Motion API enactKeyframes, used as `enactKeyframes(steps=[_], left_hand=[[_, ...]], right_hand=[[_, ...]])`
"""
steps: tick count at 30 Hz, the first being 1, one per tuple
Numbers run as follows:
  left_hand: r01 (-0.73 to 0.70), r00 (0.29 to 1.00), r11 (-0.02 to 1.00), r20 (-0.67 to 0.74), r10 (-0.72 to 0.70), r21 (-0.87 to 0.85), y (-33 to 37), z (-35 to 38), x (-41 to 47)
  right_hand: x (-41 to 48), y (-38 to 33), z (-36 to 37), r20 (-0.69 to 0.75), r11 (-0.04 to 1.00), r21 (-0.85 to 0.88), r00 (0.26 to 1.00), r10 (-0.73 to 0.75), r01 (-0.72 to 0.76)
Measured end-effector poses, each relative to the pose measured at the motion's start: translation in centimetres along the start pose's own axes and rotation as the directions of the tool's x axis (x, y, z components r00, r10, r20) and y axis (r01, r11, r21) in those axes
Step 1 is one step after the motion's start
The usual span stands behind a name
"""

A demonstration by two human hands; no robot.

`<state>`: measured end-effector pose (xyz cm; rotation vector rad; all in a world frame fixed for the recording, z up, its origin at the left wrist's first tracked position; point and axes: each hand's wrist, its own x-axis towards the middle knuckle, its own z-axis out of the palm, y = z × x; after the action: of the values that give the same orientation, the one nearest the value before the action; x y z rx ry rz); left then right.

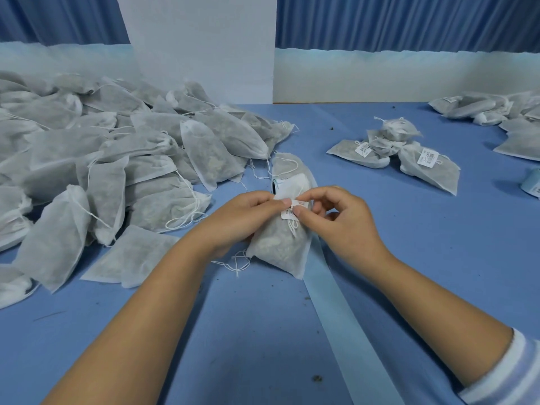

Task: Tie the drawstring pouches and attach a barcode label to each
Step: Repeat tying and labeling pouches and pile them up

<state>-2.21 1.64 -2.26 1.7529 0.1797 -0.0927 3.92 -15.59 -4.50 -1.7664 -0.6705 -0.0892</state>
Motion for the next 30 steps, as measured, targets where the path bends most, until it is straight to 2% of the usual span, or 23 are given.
enactKeyframes(steps=[4, 6, 9, 11, 14, 17, 26, 30], left_hand=[[0.005, 1.000, 1.000, -0.026, -0.005, 0.003, -0.2, 0.1, 0.1], [-0.010, 1.000, 0.999, -0.018, 0.009, -0.054, -0.1, 0.2, 0.1], [-0.025, 1.000, 0.991, -0.015, 0.023, -0.128, 0.0, 0.0, 0.1], [-0.020, 1.000, 0.986, 0.005, 0.021, -0.168, 0.0, -0.1, 0.0], [-0.016, 0.999, 0.974, 0.027, 0.022, -0.227, 0.0, -0.2, -0.1], [-0.023, 0.999, 0.968, 0.026, 0.031, -0.252, -0.1, -0.1, 0.0], [-0.039, 0.999, 0.950, -0.029, 0.031, -0.310, -0.2, -0.2, 0.3], [-0.017, 0.993, 0.934, -0.112, -0.024, -0.356, -0.5, 0.3, 0.8]], right_hand=[[0.0, -0.2, -0.1, -0.018, 0.999, 0.024, 0.999, 0.043, -0.043], [0.1, -0.4, 0.0, -0.041, 0.985, 0.082, 0.987, 0.155, -0.151], [0.3, -0.9, -0.1, 0.100, 0.893, 0.264, 0.931, 0.350, -0.364], [0.3, -0.9, -0.3, 0.210, 0.851, 0.323, 0.908, 0.363, -0.415], [0.4, -0.9, -0.5, 0.297, 0.804, 0.417, 0.900, 0.320, -0.424], [0.5, -0.9, -0.6, 0.286, 0.792, 0.455, 0.909, 0.303, -0.407], [0.6, -1.0, -0.8, 0.291, 0.806, 0.459, 0.921, 0.259, -0.372], [0.6, -1.2, -0.5, 0.210, 0.844, 0.382, 0.925, 0.317, -0.377]])
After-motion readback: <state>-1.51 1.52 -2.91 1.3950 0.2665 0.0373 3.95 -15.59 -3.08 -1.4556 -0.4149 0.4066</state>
